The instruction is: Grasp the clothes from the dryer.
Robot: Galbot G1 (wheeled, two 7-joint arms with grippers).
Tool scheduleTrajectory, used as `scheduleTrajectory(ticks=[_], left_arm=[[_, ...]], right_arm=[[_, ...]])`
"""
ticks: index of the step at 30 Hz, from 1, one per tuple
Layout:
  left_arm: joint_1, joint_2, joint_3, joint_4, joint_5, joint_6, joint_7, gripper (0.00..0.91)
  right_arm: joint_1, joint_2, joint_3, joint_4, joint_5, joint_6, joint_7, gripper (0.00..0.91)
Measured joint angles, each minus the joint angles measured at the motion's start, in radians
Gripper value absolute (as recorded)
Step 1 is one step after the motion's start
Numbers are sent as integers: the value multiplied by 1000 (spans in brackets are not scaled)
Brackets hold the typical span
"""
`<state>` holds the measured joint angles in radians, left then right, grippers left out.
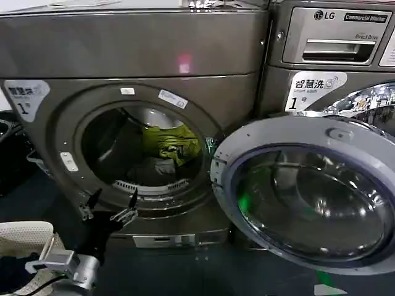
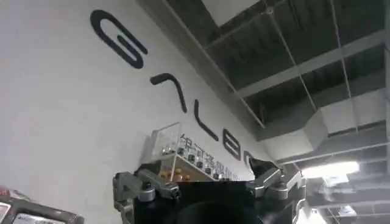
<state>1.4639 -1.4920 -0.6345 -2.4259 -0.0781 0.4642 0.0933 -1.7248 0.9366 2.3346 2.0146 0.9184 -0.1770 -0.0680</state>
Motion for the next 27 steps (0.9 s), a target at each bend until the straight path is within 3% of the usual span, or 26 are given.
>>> scheduleTrajectory(ticks=[11, 27], left_arm=[[-85, 39, 11, 73, -47, -12, -5, 907], [-435, 108, 74, 410, -129, -35, -45, 907]], right_arm=[[-30, 8, 35, 18, 12, -18, 27, 907], [-91, 8, 131, 30, 24, -57, 45, 907]])
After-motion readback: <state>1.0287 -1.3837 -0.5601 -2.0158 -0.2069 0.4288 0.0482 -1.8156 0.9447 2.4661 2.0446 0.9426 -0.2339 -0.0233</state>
